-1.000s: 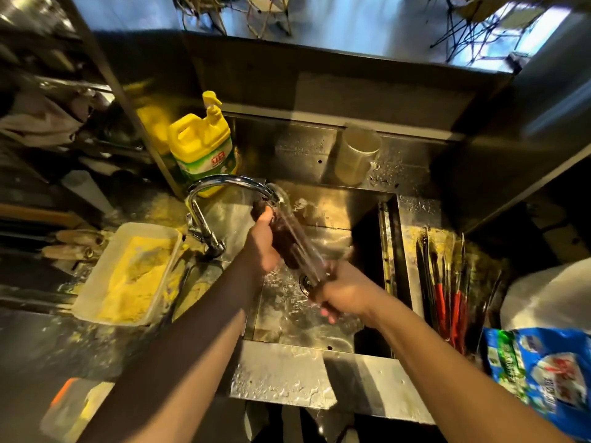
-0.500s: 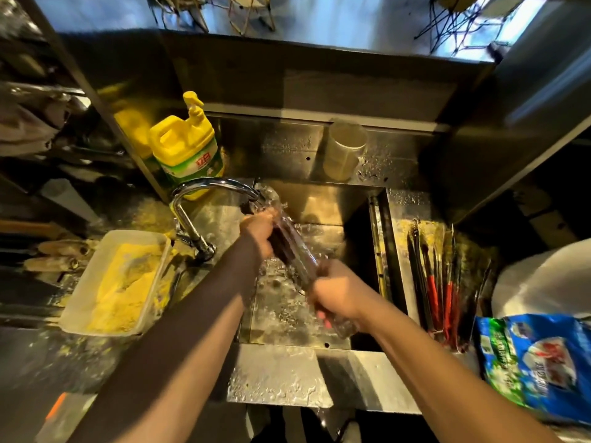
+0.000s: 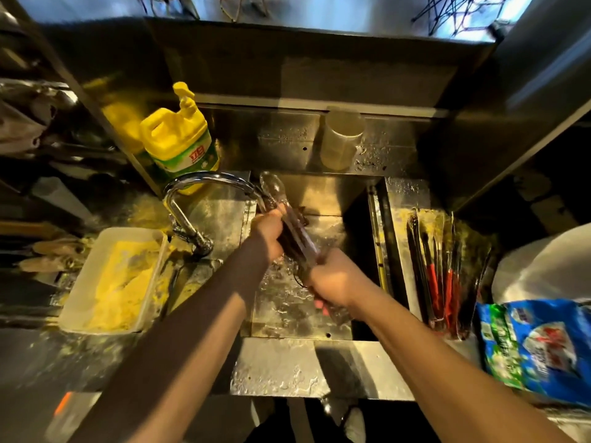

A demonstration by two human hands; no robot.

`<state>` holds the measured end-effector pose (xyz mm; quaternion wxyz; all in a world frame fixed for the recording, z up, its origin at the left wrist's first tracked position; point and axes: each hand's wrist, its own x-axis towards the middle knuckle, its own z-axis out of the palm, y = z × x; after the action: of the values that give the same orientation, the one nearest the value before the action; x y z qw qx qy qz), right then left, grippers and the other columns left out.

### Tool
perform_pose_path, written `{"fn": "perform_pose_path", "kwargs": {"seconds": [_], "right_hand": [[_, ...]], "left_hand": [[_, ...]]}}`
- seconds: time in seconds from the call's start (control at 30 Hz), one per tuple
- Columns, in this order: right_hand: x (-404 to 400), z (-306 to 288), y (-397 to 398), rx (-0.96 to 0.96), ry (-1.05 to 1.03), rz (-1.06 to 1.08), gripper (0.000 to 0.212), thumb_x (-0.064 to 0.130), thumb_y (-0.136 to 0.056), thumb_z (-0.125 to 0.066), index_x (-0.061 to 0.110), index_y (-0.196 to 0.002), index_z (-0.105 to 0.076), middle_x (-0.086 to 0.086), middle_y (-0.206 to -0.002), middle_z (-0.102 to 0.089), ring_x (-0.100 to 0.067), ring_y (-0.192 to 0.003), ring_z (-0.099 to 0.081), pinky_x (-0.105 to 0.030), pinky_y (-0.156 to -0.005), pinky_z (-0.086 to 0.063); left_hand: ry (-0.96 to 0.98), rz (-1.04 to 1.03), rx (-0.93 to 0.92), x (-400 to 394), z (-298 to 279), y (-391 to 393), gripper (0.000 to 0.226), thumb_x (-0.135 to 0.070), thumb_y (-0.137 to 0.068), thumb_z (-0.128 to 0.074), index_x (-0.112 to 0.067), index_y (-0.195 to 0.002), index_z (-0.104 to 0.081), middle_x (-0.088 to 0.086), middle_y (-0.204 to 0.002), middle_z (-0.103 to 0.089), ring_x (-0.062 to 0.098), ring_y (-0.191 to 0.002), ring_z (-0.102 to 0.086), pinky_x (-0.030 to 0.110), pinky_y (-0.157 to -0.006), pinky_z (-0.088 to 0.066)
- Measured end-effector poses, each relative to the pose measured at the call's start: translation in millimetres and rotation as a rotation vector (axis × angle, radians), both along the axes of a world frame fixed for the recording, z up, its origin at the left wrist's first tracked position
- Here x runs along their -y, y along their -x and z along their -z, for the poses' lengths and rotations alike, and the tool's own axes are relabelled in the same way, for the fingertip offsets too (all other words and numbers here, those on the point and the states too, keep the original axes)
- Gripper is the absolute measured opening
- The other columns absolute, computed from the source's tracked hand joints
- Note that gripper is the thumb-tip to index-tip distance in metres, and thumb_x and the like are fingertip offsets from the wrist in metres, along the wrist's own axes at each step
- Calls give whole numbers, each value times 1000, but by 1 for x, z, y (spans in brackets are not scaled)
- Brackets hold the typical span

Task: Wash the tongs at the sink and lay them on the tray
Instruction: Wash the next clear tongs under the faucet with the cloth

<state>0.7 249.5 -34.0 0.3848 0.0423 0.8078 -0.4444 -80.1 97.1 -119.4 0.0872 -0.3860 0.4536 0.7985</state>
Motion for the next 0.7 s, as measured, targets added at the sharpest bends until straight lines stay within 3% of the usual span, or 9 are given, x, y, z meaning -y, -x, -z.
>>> {"fn": "perform_pose_path", "kwargs": {"seconds": [0.1, 0.2, 0.27, 0.37, 0.43, 0.57, 0.63, 0.7], "right_hand": [[2, 3, -2, -8, -16, -31, 18, -1, -89, -50, 3, -107, -53, -10, -60, -58, -15, -37, -52, -26, -38, -44], [2, 6, -3, -20, -20, -8, 14, -3, -88, -48, 10, -89, -53, -8, -59, -57, -14, -36, -52, -24, -36, -42], [5, 5, -3, -10, -28, -39, 13, -2, -88, -49, 4, -99, -54, -10, -62, -58, -17, -41, -54, -27, -39, -44], [4, 4, -1, -11, 2, -23, 14, -2, -87, -47, 5, -97, -54, -11, -63, -57, -18, -42, -54, -30, -41, -46], [4, 3, 2, -24, 14, -27, 19, -4, -86, -48, 15, -90, -51, -9, -59, -57, -14, -37, -53, -26, -37, -44], [3, 3, 2, 5, 5, -18, 12, -2, -89, -49, 8, -95, -52, -8, -60, -58, -14, -37, -53, -27, -37, -45], [3, 3, 2, 16, -4, -30, 12, -2, -89, -50, 9, -94, -52, -9, -59, -59, -15, -37, -54, -27, -37, -45], [3, 0, 4, 10, -17, -45, 11, -1, -89, -51, 5, -97, -55, -9, -60, -59, -17, -40, -54, -30, -41, -47]], "left_hand": [[25, 20, 27, 5, 4, 0, 26, -26, -103, -47, -8, -118, -59, 16, -102, -63, 31, -89, -66, 48, -83, -56], [28, 52, 17, 4, 0, -1, 21, -23, -103, -47, -8, -109, -61, 17, -98, -61, 31, -79, -63, 46, -78, -55], [49, -8, 11, 6, 6, 1, 29, -25, -103, -49, -7, -122, -58, 21, -107, -62, 34, -91, -66, 50, -87, -56], [33, -7, -15, 6, 0, 2, 21, -20, -103, -46, -7, -114, -59, 18, -93, -61, 30, -77, -64, 43, -71, -58], [22, -45, 1, 4, 1, 4, 24, -20, -103, -47, -7, -117, -60, 18, -96, -62, 30, -83, -64, 46, -77, -58], [20, -35, -8, 3, -2, 3, 23, -18, -102, -47, -7, -90, -63, 14, -83, -63, 27, -70, -63, 39, -68, -55], [30, -87, 6, 1, 0, 1, 23, -20, -103, -48, -3, -103, -64, 17, -91, -66, 31, -81, -67, 45, -75, -57], [0, -103, -28, -2, -3, -1, 24, -20, -104, -47, -1, -107, -61, 15, -84, -72, 29, -75, -72, 41, -65, -61]]}}
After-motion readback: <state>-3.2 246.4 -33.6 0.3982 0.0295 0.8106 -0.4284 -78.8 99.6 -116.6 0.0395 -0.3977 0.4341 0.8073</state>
